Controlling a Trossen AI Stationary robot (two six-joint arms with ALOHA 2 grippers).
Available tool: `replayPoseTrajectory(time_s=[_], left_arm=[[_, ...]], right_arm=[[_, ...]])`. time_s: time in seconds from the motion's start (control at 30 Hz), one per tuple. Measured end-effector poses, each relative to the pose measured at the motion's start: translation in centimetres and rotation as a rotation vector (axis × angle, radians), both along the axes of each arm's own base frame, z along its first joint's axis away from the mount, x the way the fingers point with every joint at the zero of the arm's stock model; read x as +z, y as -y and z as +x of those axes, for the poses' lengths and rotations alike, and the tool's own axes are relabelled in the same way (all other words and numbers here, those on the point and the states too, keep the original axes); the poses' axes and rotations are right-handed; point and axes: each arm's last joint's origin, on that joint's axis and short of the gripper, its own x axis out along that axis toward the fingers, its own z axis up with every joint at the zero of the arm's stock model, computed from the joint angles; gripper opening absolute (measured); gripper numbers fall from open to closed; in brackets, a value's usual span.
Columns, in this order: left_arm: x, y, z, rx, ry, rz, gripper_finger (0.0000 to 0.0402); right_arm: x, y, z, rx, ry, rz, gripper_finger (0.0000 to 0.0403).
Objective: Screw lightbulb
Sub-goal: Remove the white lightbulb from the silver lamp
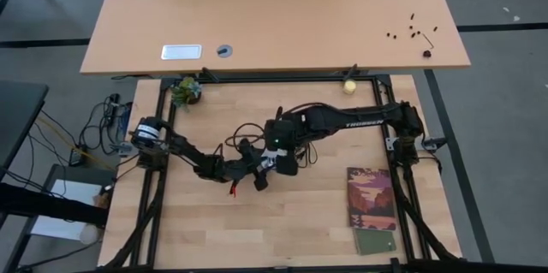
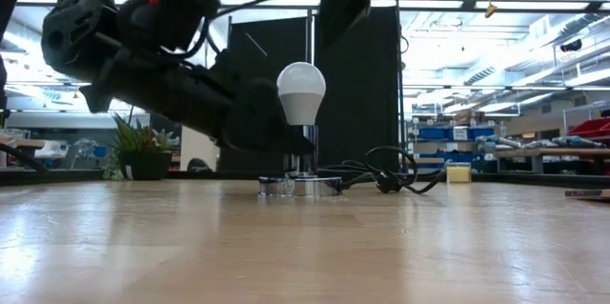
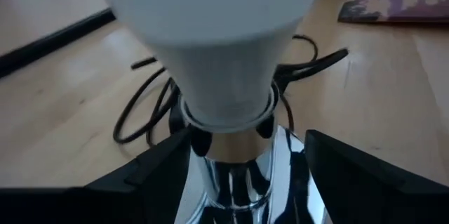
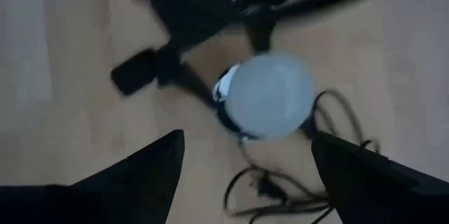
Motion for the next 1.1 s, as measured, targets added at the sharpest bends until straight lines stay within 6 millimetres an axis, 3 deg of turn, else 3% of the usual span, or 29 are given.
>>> replayPoseTrajectory(time_s=[0.37, 0.6, 0.9, 1.1], left_arm=[[3.4, 0.2, -1.4, 0.006, -0.067, -0.009, 0.0284], [4.1, 1.0, -2.0, -0.035, -0.100, 0.012, 0.0284], [3.0, 0.7, -1.5, -0.009, -0.089, -0.011, 0.0284], [1.7, 0.0, -0.7, 0.014, -0.060, 0.008, 0.0284]], right_arm=[[-0.5, -0.7, -1.3, 0.114, -0.137, 0.037, 0.0320], [-3.5, -2.2, -1.1, 0.179, -0.105, 0.027, 0.0320], [-3.5, 0.7, -0.8, -0.146, -0.066, 0.019, 0.0320], [-3.4, 0.8, -0.1, -0.221, 0.003, 0.063, 0.0320]])
